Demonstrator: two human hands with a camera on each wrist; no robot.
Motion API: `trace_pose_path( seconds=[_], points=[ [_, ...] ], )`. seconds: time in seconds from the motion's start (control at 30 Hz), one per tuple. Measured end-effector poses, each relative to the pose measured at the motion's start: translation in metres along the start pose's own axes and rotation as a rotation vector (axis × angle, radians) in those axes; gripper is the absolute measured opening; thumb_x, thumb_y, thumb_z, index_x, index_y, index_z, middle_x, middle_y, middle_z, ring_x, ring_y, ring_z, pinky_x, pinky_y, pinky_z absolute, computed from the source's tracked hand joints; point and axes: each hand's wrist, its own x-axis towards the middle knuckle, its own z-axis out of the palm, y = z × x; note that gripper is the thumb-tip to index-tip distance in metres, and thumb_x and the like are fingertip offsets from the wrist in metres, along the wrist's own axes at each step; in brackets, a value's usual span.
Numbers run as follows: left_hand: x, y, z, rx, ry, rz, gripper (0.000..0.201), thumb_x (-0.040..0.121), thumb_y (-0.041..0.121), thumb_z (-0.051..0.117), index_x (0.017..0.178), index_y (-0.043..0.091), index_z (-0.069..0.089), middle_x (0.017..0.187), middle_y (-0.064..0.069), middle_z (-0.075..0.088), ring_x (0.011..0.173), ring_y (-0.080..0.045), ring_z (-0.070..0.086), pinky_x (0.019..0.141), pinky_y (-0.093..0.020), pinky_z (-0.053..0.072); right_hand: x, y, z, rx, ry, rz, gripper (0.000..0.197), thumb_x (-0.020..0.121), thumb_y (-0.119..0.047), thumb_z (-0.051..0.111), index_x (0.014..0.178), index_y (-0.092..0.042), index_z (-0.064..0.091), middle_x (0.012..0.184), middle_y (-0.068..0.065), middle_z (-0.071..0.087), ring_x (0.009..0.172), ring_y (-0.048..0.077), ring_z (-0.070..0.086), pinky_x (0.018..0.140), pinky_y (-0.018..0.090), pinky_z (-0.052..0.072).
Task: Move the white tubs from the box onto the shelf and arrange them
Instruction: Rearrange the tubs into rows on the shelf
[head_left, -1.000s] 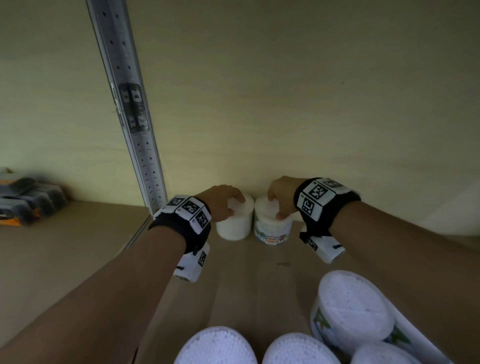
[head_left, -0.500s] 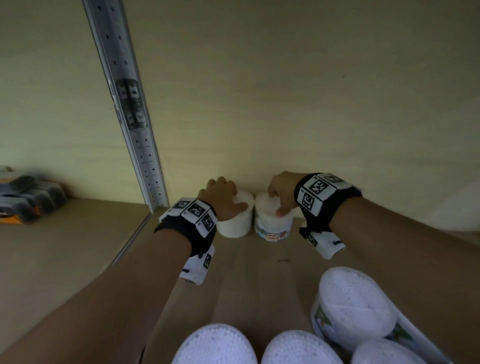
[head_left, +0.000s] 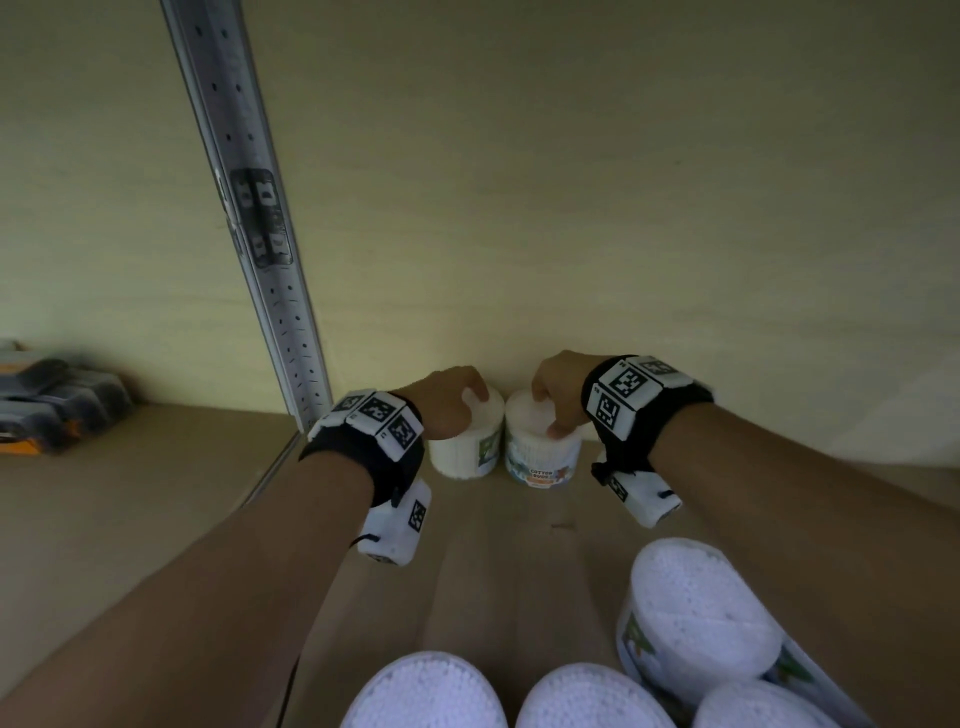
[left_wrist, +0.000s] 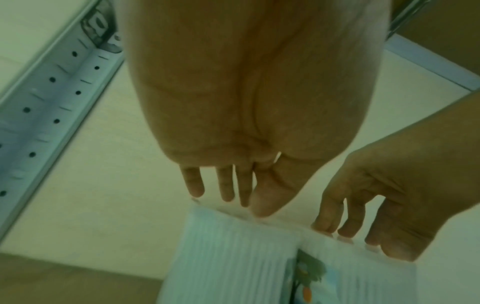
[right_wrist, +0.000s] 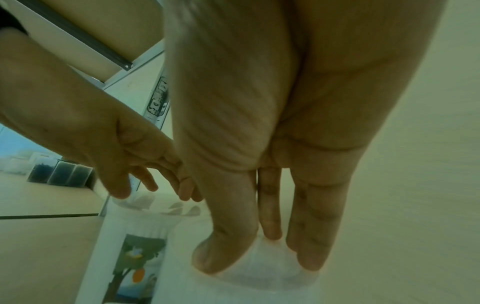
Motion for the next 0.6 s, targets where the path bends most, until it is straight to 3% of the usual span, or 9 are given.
trace_pose_path(
  seconds=[0.07, 0.13, 0.23, 0.4, 0.6],
  points=[
    [0.002, -0.007, 0.007, 0.045, 0.123, -0.041, 0.033, 0.095, 0.018, 0.048, 0.128, 0.016, 0.047, 0.140, -0.008, 0.036, 0.131, -0.030, 0.034, 0.097, -0.037, 0.037, 0.001, -0.001, 0.002, 0.007, -0.002, 0.015, 0.053, 0.081, -0.037, 0.070, 0.122, -0.004, 0.062, 0.122, 0.014, 0.065, 0.105, 0.029, 0.066, 0.093, 0.042, 0.054],
    [0.004, -0.010, 0.014, 0.120, 0.188, -0.081, 0.039, 0.094, 0.037, 0.052, 0.127, 0.017, 0.048, 0.133, -0.008, 0.039, 0.128, -0.030, 0.035, 0.101, -0.041, 0.037, -0.001, -0.003, 0.001, -0.030, 0.019, 0.013, 0.050, 0.081, -0.034, 0.068, 0.121, -0.004, 0.063, 0.120, 0.017, 0.065, 0.103, 0.032, 0.067, 0.091, 0.047, 0.055],
    [0.007, -0.009, 0.018, 0.204, 0.205, -0.092, 0.049, 0.092, 0.047, 0.052, 0.129, 0.016, 0.047, 0.132, -0.009, 0.039, 0.126, -0.030, 0.037, 0.099, -0.042, 0.038, 0.001, -0.005, -0.002, -0.053, -0.025, 0.018, 0.052, 0.079, -0.033, 0.071, 0.121, -0.004, 0.063, 0.120, 0.017, 0.065, 0.103, 0.032, 0.067, 0.091, 0.046, 0.055],
    [0.009, -0.007, 0.013, 0.232, 0.146, -0.070, 0.045, 0.094, 0.041, 0.051, 0.132, 0.017, 0.044, 0.138, -0.009, 0.036, 0.129, -0.031, 0.035, 0.103, -0.044, 0.037, 0.013, 0.001, 0.004, -0.100, 0.026, 0.011, 0.062, 0.065, -0.041, 0.075, 0.117, -0.013, 0.059, 0.113, 0.007, 0.064, 0.090, 0.026, 0.066, 0.081, 0.042, 0.059],
    [0.013, -0.017, 0.007, 0.138, 0.019, -0.016, 0.041, 0.096, 0.012, 0.048, 0.134, 0.025, 0.042, 0.151, -0.005, 0.028, 0.135, -0.029, 0.035, 0.105, -0.038, 0.038, 0.010, 0.000, 0.005, -0.082, 0.042, 0.041, 0.085, 0.065, -0.049, 0.078, 0.137, -0.017, 0.046, 0.136, 0.005, 0.052, 0.114, 0.028, 0.058, 0.093, 0.037, 0.052]
  ],
)
